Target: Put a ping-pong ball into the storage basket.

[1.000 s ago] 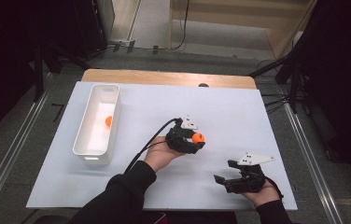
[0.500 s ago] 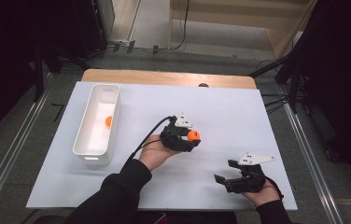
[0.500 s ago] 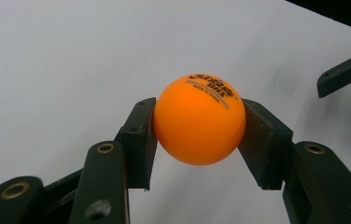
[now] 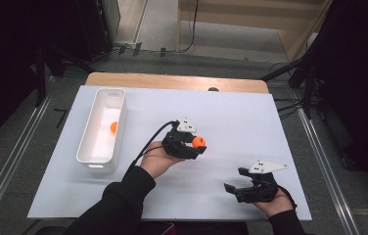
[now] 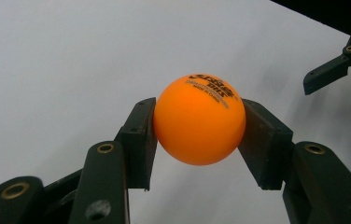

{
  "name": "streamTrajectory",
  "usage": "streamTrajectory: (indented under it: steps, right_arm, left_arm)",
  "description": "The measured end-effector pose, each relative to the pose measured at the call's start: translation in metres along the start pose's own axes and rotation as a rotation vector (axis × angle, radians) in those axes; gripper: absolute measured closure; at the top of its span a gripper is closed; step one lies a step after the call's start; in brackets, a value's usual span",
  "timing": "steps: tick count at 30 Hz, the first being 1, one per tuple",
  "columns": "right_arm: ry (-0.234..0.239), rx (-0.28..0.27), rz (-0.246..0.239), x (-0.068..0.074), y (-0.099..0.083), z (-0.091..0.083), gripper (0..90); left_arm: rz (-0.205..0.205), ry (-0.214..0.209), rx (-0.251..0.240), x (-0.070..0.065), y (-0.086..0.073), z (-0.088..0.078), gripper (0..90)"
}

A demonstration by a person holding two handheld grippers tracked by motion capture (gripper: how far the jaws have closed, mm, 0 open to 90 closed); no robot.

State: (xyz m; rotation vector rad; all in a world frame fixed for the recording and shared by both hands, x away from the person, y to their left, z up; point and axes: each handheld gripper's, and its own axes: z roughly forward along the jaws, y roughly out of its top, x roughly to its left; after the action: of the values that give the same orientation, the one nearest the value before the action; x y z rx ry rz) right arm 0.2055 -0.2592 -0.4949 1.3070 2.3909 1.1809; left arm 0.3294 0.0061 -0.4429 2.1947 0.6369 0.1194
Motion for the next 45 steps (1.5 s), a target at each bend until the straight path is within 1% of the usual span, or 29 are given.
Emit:
streamTrajectory:
  steps: [4,9,10,12,16,24,33,37,45]
  right_arm:
    - [-0.003,-0.003,-0.007,-0.001,0.000,0.000,14.9]
    - [0.000,-0.005,-0.001,0.000,0.000,-0.001,14.9]
    - [0.000,-0.005,-0.002,0.000,0.000,-0.001,14.9]
    - [-0.001,-0.006,-0.003,0.000,0.000,-0.001,14.9]
    - [0.001,-0.004,-0.002,0.000,0.000,-0.001,14.9]
    - [0.002,-0.004,-0.002,0.000,0.000,0.000,14.9]
    - [0.006,-0.004,0.001,0.000,0.001,0.000,14.9]
    - [0.007,-0.004,0.002,0.000,0.001,0.000,14.9]
    - [0.003,-0.002,-0.001,-0.001,0.001,0.001,14.9]
  left_arm:
    - [-0.016,0.002,-0.002,0.004,0.001,-0.004,50.3]
    - [-0.020,0.017,-0.011,0.007,0.002,-0.010,50.3]
    - [-0.024,0.014,-0.015,0.008,0.003,-0.011,50.3]
    - [-0.023,0.025,-0.018,0.009,0.004,-0.013,50.3]
    - [-0.024,0.030,-0.024,0.011,0.006,-0.017,50.3]
    - [-0.050,0.027,-0.029,0.017,0.009,-0.026,50.3]
    - [-0.056,0.028,-0.020,0.021,0.010,-0.031,50.3]
    - [-0.069,0.029,-0.025,0.023,0.010,-0.034,50.3]
    - [-0.080,0.032,-0.029,0.029,0.011,-0.043,50.3]
